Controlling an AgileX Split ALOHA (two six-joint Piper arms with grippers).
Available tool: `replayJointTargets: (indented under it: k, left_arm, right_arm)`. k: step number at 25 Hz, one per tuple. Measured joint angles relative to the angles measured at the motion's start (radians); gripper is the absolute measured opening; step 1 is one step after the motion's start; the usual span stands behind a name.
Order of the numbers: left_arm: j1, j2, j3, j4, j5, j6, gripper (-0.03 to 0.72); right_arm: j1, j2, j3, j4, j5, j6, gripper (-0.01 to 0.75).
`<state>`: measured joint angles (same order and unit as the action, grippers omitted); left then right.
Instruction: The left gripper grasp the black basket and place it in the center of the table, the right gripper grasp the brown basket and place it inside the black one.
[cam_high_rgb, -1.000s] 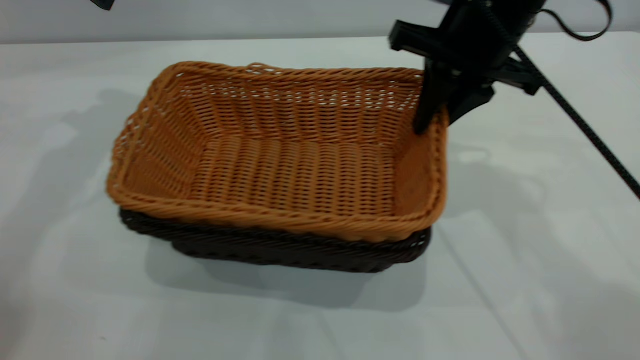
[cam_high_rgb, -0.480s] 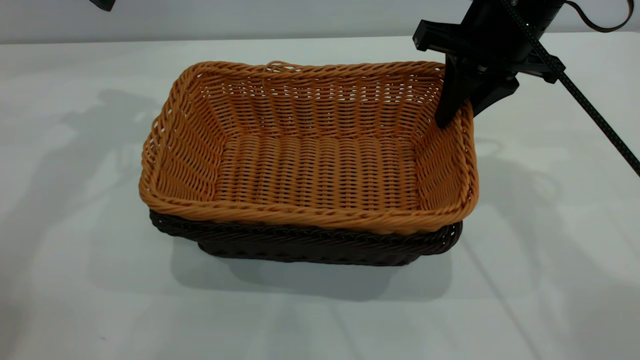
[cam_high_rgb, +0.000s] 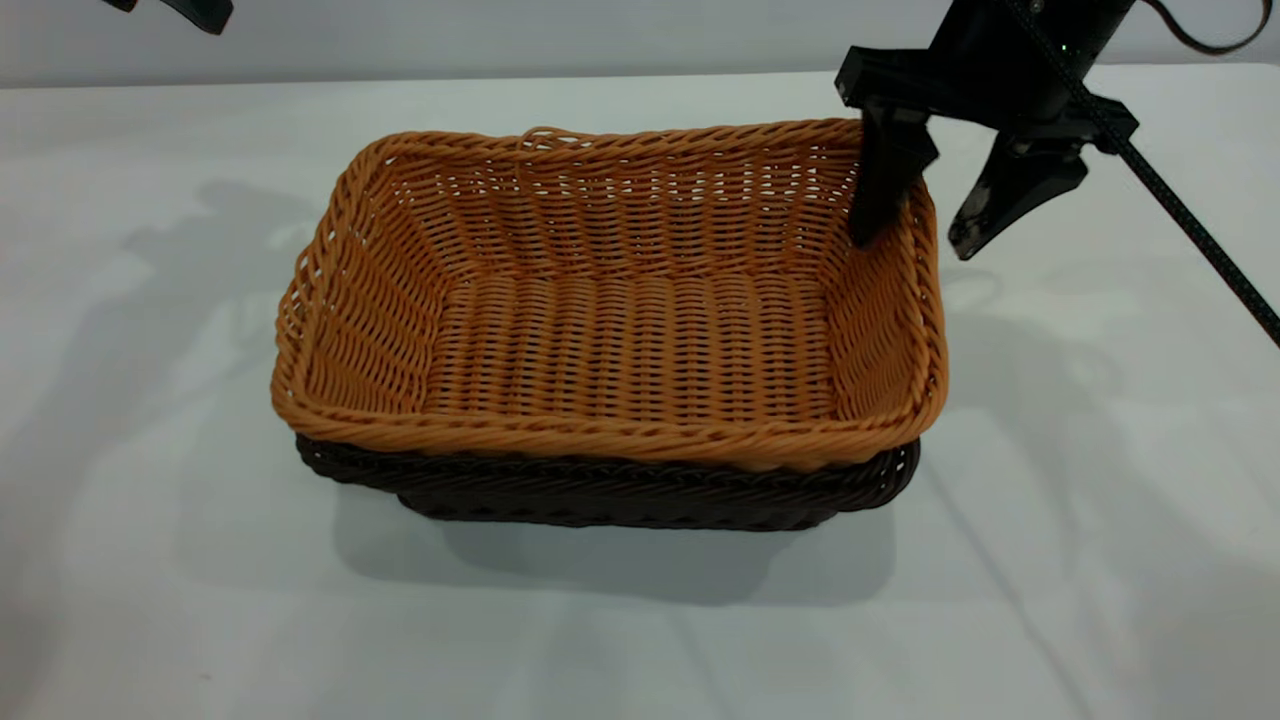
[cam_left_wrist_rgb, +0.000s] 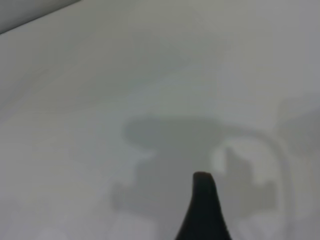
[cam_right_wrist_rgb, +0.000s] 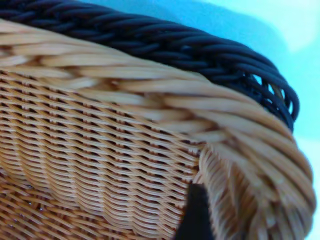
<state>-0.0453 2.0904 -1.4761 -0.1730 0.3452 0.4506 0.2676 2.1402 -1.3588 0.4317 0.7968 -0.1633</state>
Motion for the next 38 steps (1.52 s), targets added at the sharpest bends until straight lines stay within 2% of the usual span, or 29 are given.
replayJointTargets:
  k: [2,5,11,21,26,32,38]
  left_arm:
    - [-0.001,-0.007,0.000,0.000,0.002,0.000,0.518]
    - [-0.003,-0.041,0.000,0.000,0.011,0.000,0.518]
    - [-0.003,-0.193,0.000,0.000,0.088,-0.010,0.518]
    - [-0.003,-0.501,0.000,0.000,0.390,-0.143,0.518]
    - [-0.003,-0.644,0.000,0.001,0.594,-0.221,0.518]
    - [-0.003,-0.748,0.000,0.004,0.813,-0.262,0.518]
    - [-0.003,-0.782,0.013,0.004,0.821,-0.301,0.518]
  right_arm:
    - [-0.001,-0.004,-0.036,-0.025,0.034,0.000,0.615]
    - [-0.001,-0.031,-0.097,-0.078,0.093,0.011,0.642]
    - [-0.001,-0.169,-0.208,-0.202,0.179,0.068,0.624]
    - [-0.001,-0.585,-0.213,-0.231,0.333,0.083,0.594]
    - [-0.001,-0.786,-0.141,-0.229,0.378,0.083,0.593]
    - [-0.001,-1.072,0.066,-0.198,0.375,0.083,0.593]
    - [-0.001,-1.346,0.291,-0.188,0.368,0.083,0.593]
